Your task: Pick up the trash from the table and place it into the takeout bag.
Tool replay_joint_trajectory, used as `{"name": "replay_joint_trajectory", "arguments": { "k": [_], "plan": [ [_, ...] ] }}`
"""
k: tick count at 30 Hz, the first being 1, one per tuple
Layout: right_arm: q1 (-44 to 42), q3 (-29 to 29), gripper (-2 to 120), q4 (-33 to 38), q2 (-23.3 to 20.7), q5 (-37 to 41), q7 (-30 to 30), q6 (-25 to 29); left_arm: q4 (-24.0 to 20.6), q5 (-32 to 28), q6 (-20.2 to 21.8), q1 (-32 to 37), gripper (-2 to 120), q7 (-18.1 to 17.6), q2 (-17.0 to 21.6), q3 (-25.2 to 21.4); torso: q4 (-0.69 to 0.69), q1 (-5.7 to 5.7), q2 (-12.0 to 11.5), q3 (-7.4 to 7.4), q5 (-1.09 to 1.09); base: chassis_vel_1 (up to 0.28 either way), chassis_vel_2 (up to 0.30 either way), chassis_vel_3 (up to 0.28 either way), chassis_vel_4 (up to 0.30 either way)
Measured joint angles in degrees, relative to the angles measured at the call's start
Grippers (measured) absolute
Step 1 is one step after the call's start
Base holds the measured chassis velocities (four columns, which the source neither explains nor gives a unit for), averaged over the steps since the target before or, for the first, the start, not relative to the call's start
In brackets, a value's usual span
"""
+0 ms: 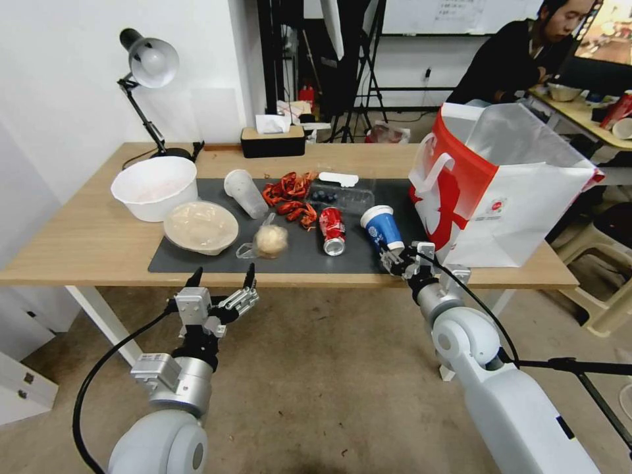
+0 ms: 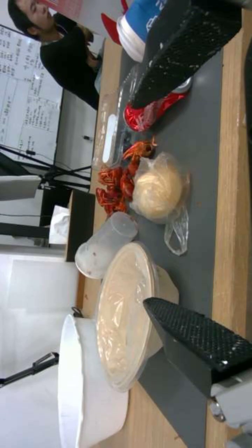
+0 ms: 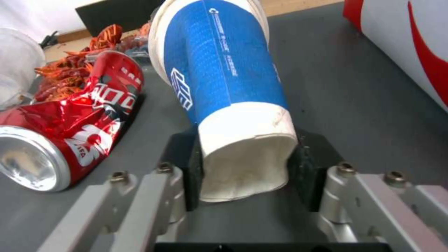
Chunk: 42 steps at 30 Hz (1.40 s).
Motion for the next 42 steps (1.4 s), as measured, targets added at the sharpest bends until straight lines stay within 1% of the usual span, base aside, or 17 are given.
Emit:
{"name": "replay_joint_trajectory", "arguments": {
  "k": [6, 8, 10, 12, 17, 22, 25, 27, 28, 30, 31, 33, 34, 36, 39, 41, 42],
  "plan": [
    [-1.0, 0.9, 24, 2.4, -0.2, 0.3, -2.3, 2.7, 0.2, 0.0, -0.3, 0.0, 100, 0.0, 0.1, 0.0, 0.00, 0.00, 0.0, 0.00, 0.01, 0.000, 0.000, 0.000, 0.000],
    [-1.7, 1.9, 17, 5.5, -0.9, 1.5, -5.6, 5.8, 0.3, 0.1, -0.6, 0.1, 100, -0.1, 0.1, 0.0, -0.01, 0.00, 0.0, 0.00, 0.01, 0.000, 0.000, 0.000, 0.000],
    [-1.9, 2.4, 15, 6.8, -1.2, 2.2, -6.9, 6.9, 0.3, 0.1, -0.7, 0.1, 100, -0.1, 0.1, 0.0, -0.01, 0.00, 0.0, 0.00, 0.01, 0.000, 0.000, 0.000, 0.000],
    [-1.6, 4.3, 8, 10.1, -2.2, 4.4, -9.8, 9.1, 0.4, 0.1, -0.9, 0.1, 100, -0.1, 0.1, 0.0, -0.01, 0.00, 0.0, 0.00, 0.00, 0.000, 0.000, 0.000, 0.000],
    [0.5, 7.5, 3, 13.9, -3.9, 8.0, -10.6, 10.6, 0.4, 0.3, -1.0, 0.2, 100, -0.2, 0.1, 0.0, 0.00, 0.00, 0.0, 0.00, 0.00, 0.000, 0.000, 0.000, 0.000],
    [6.4, 13.0, 3, 16.4, -7.8, 13.6, -6.0, 10.0, 0.4, 0.6, -1.3, 0.4, 100, -0.2, 0.1, 0.0, 0.00, 0.00, 0.0, 0.00, 0.00, 0.000, 0.000, 0.000, 0.000],
    [8.9, 15.2, 3, 15.9, -9.9, 14.5, -1.7, 7.4, 0.4, 0.7, -1.5, 0.5, 100, -0.2, 0.0, 0.2, 0.00, 0.00, 0.0, 0.00, 0.01, 0.000, 0.000, 0.000, 0.000],
    [10.8, 16.6, 3, 14.2, -11.7, 14.7, 3.2, 4.6, 0.4, 0.7, -1.6, 0.5, 100, -0.2, -0.1, 0.3, -0.01, 0.00, 0.0, 0.00, 0.01, 0.000, 0.000, 0.000, 0.000],
    [10.8, 16.6, 3, 14.2, -11.7, 14.7, 3.2, 4.6, 0.4, 0.7, -1.6, 0.5, 100, -0.2, -0.1, 0.3, -0.01, 0.00, 0.0, 0.00, 0.01, 0.000, 0.000, 0.000, 0.000],
    [12.3, 17.3, 3, 12.4, -12.6, 14.7, 8.4, 0.8, 0.5, 0.8, -1.7, 0.4, 100, -0.2, -0.2, 0.5, -0.01, 0.00, 0.0, 0.00, 0.02, 0.000, 0.000, 0.000, 0.000],
    [12.3, 17.3, 3, 12.4, -12.6, 14.7, 8.4, 0.8, 0.5, 0.8, -1.7, 0.4, 100, -0.2, -0.2, 0.5, -0.01, 0.00, 0.0, 0.00, 0.02, 0.000, 0.000, 0.000, 0.000],
    [13.8, 17.3, 3, 11.1, -12.8, 15.5, 13.1, -3.0, 0.6, 0.8, -1.8, 0.4, 100, -0.1, -0.2, 0.6, -0.01, 0.00, 0.0, 0.00, 0.02, 0.000, 0.000, 0.000, 0.000],
    [13.8, 17.3, 3, 11.1, -12.8, 15.5, 13.1, -3.0, 0.6, 0.8, -1.8, 0.4, 100, -0.1, -0.2, 0.6, -0.01, 0.00, 0.0, 0.00, 0.02, 0.000, 0.000, 0.000, 0.000],
    [15.5, 17.2, 3, 10.4, -12.7, 17.7, 17.5, -7.8, 0.7, 0.8, -2.0, 0.5, 100, -0.1, -0.2, 0.6, 0.00, 0.00, 0.0, 0.00, 0.00, 0.000, 0.000, 0.000, 0.000],
    [16.4, 16.9, 3, 10.0, -12.6, 18.3, 19.1, -10.3, 0.7, 0.9, -2.1, 0.5, 100, -0.1, -0.2, 0.6, 0.00, 0.00, 0.0, 0.01, 0.01, 0.000, 0.000, 0.000, 0.000],
    [16.9, 16.7, 14, 9.8, -12.3, 18.3, 19.7, -11.3, 0.7, 0.9, -2.1, 0.4, 100, -0.1, -0.2, 0.5, 0.00, 0.00, 0.0, 0.00, 0.00, 0.000, 0.000, 0.000, 0.000],
    [16.9, 16.7, 14, 9.8, -12.3, 18.3, 19.7, -11.3, 0.7, 0.9, -2.1, 0.4, 100, -0.1, -0.2, 0.5, 0.00, 0.00, 0.0, 0.00, 0.00, 0.000, 0.000, 0.000, 0.000]
  ]
}}
